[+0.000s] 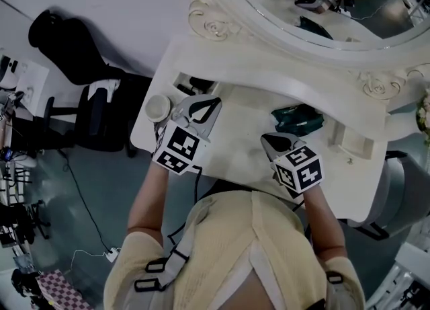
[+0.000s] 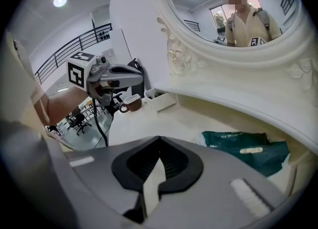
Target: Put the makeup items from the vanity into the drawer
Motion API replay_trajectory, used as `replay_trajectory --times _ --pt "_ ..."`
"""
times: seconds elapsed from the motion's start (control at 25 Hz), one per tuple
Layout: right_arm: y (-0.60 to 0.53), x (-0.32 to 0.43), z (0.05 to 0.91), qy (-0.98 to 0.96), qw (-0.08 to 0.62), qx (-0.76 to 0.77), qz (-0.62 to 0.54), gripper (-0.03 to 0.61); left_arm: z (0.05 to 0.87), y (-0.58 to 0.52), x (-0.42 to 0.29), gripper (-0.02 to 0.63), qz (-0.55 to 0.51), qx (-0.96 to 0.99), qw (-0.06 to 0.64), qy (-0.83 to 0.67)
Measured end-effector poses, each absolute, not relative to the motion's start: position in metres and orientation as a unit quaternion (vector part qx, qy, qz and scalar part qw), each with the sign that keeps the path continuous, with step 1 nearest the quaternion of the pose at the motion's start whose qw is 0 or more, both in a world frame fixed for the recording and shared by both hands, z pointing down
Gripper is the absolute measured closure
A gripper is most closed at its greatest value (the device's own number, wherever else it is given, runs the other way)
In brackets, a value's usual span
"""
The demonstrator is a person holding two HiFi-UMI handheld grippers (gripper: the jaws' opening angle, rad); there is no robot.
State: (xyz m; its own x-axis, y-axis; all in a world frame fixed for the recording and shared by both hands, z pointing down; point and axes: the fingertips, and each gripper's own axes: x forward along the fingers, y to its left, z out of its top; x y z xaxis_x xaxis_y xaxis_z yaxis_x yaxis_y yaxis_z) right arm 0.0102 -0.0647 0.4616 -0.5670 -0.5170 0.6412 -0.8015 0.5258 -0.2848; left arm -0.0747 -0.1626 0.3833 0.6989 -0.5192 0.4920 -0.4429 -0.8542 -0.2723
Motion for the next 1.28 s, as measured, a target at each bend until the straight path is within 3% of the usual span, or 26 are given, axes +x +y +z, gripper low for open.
replay_trajectory --times 0.48,0.72,1.28 --pt "-0.073 0.02 0.451 -0.834 0.223 0.42 0.279 0.577 0.373 -0.165 -0.079 0.611 -0.183 -0.927 -0.038 0.326" --pt "-0.079 0.023 0.446 -0.833 0.207 0.433 0.275 0.577 0.365 -0.165 -0.086 0.612 -0.021 -0.918 -0.236 0.318" --pt "-0.083 0.023 0.446 -0.832 0.195 0.436 0.28 0.577 0.38 -0.15 -0.075 0.612 -0.098 -0.919 -0.155 0.348"
